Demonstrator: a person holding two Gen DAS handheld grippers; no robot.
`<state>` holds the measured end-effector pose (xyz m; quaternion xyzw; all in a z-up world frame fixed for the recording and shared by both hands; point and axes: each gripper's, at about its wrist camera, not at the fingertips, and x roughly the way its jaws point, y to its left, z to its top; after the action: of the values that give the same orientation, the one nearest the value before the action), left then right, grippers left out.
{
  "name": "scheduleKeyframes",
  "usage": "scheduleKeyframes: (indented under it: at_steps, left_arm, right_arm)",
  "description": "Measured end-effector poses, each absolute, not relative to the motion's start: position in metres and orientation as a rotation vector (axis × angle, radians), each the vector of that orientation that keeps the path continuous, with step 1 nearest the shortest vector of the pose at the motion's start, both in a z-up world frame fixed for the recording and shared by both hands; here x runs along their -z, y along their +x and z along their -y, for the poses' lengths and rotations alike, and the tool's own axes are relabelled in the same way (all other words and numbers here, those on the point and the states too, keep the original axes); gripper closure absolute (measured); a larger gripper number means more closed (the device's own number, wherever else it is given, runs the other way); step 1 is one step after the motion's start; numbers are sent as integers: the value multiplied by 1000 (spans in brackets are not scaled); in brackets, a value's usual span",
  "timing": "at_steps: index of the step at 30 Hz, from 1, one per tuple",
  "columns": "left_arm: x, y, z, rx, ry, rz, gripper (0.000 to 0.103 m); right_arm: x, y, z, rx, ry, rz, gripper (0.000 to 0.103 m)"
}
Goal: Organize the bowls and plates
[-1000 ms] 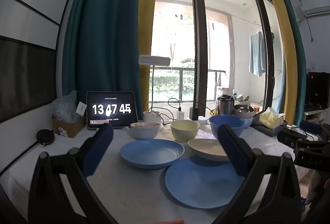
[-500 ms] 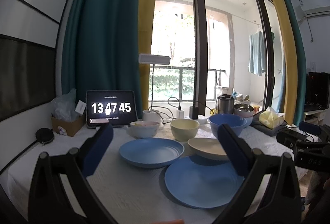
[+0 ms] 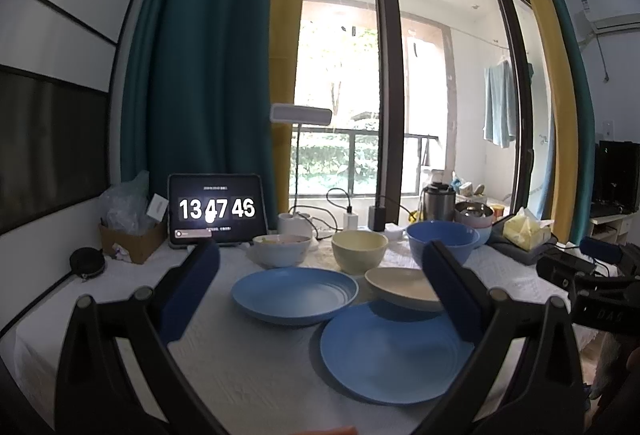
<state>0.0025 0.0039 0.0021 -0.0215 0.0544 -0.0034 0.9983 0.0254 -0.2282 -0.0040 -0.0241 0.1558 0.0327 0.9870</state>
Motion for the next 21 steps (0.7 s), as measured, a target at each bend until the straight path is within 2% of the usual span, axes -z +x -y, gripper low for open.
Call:
scheduleKeyframes:
  at_steps: [21]
  left_arm:
    - [-4, 4, -4, 10, -45, -107, 1]
  right_arm:
    - [2, 26, 229, -70, -40, -303, 7]
